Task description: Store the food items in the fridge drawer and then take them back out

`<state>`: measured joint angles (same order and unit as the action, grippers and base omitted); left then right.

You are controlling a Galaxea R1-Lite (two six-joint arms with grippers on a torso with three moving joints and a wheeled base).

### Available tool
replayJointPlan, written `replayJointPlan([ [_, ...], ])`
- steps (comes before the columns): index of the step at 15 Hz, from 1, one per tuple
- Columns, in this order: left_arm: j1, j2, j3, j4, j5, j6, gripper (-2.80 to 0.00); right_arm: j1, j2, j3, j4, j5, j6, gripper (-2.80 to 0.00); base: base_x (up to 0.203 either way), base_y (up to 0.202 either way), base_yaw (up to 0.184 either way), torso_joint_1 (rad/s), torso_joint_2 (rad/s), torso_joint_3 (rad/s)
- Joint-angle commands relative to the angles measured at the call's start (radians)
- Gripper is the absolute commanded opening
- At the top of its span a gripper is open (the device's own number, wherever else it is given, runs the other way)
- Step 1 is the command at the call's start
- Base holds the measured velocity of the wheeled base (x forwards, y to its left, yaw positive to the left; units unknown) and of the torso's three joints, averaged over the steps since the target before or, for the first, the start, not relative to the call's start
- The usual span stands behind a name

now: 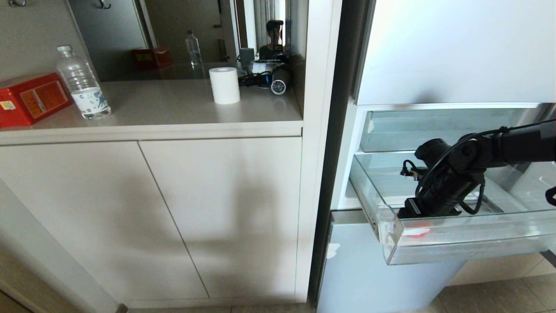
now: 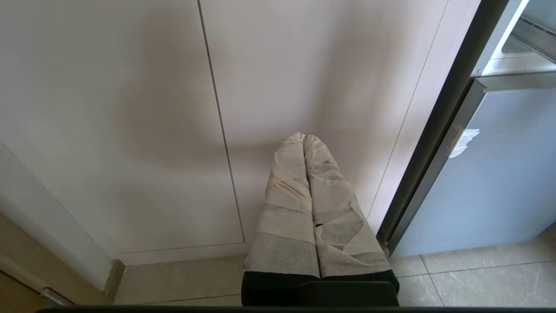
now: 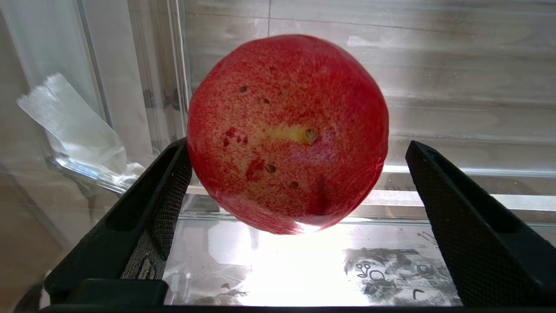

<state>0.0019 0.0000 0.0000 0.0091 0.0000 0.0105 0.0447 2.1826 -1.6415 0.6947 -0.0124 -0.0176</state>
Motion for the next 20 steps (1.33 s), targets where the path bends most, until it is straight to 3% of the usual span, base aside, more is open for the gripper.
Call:
replayJointPlan([
  [1,0.001,0.002,0.0,0.0,0.0,0.0,-2.8,0.001,0.0,0.005,0.005,0.0,-0.008,0.0,0.0,0.0,0.0,0.0,0.0,0.0],
  [15,0.0,0.002,0.0,0.0,0.0,0.0,-2.8,0.009,0.032,-0.006,0.005,0.0,-0.01,0.0,0.0,0.0,0.0,0.0,0.0,0.0],
  [16,0.0,0.002,0.0,0.0,0.0,0.0,-2.8,0.012,0.037,-0.006,0.005,0.0,-0.008,-2.8,0.0,0.0,0.0,0.0,0.0,0.0],
  [20,0.0,0.002,0.0,0.0,0.0,0.0,-2.8,0.019,0.042,-0.009,0.003,0.0,0.002,-2.8,0.0,0.0,0.0,0.0,0.0,0.0],
])
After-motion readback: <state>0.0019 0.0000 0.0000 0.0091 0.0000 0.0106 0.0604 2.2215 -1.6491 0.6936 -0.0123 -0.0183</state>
